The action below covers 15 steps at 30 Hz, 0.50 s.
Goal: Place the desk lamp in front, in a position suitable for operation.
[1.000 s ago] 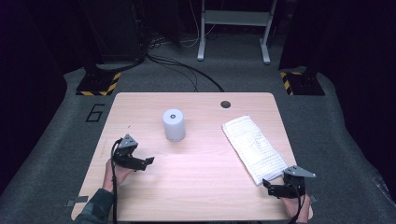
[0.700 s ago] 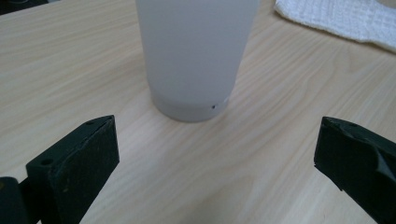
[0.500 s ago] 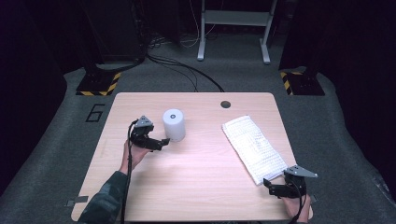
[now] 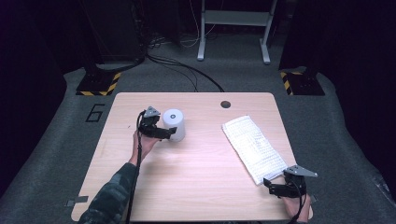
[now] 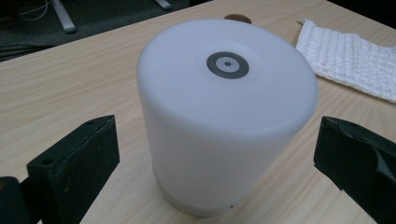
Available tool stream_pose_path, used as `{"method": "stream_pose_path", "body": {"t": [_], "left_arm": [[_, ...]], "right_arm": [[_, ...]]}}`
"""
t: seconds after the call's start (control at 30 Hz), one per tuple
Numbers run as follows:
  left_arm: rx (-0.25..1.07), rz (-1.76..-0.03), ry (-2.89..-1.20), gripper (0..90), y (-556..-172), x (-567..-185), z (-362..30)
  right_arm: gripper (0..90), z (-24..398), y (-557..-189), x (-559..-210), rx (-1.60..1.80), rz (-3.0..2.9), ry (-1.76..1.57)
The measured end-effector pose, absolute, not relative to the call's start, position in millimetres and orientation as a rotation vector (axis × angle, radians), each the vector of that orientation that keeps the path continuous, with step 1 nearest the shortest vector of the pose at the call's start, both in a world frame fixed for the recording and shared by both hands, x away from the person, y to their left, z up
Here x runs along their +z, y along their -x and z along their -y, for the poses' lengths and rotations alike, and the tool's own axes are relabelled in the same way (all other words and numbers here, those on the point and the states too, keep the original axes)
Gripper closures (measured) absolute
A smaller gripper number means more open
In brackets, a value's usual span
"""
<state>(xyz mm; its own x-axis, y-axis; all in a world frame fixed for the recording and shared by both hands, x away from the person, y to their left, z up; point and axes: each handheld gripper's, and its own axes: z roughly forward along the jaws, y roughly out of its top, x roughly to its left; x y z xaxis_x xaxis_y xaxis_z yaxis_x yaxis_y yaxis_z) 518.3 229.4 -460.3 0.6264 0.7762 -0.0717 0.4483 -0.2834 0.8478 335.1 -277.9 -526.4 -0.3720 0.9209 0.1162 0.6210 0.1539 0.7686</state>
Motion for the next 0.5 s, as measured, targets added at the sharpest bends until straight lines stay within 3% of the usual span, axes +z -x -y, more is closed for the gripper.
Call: {"method": "stream_pose_path", "body": {"t": [0.5], "left_arm": [[0.526,-0.971,-1.904,2.4,-531,-472,-209]], "right_arm": [[1.3,278,-335,-527,1.078,-2.046,-1.482]]}}
